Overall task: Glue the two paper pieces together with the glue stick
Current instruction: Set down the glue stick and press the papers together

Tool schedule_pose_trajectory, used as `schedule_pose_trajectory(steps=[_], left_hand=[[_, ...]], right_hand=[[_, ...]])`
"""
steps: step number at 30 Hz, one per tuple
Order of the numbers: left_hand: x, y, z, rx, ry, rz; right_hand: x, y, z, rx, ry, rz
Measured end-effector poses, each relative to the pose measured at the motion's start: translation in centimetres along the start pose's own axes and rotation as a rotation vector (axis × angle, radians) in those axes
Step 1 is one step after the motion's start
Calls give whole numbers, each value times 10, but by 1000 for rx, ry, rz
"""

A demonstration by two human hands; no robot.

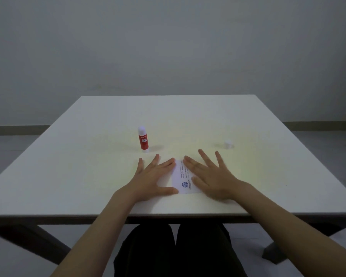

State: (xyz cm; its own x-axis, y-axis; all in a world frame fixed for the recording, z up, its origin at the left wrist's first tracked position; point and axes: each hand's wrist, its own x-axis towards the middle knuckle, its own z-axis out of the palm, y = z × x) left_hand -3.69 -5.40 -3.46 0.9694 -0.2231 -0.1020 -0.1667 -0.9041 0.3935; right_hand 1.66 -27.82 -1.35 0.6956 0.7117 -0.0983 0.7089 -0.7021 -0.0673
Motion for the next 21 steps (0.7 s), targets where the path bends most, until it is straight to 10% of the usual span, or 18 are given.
schedule_pose_trajectory(steps=[5,10,16,21], left_hand=[[0,-1,0,2,-4,10],[0,1,-1,-3,-19,-3],[1,-1,0,18,-9,2],[1,0,-2,10,-30,-5]], right_hand=[[-31,-19,23,-35,4,-284],[-11,9,-1,-37,-12,8],[-40,-17,21,-29,-8,-270],[-23,13,-4,-19,-36,-5]])
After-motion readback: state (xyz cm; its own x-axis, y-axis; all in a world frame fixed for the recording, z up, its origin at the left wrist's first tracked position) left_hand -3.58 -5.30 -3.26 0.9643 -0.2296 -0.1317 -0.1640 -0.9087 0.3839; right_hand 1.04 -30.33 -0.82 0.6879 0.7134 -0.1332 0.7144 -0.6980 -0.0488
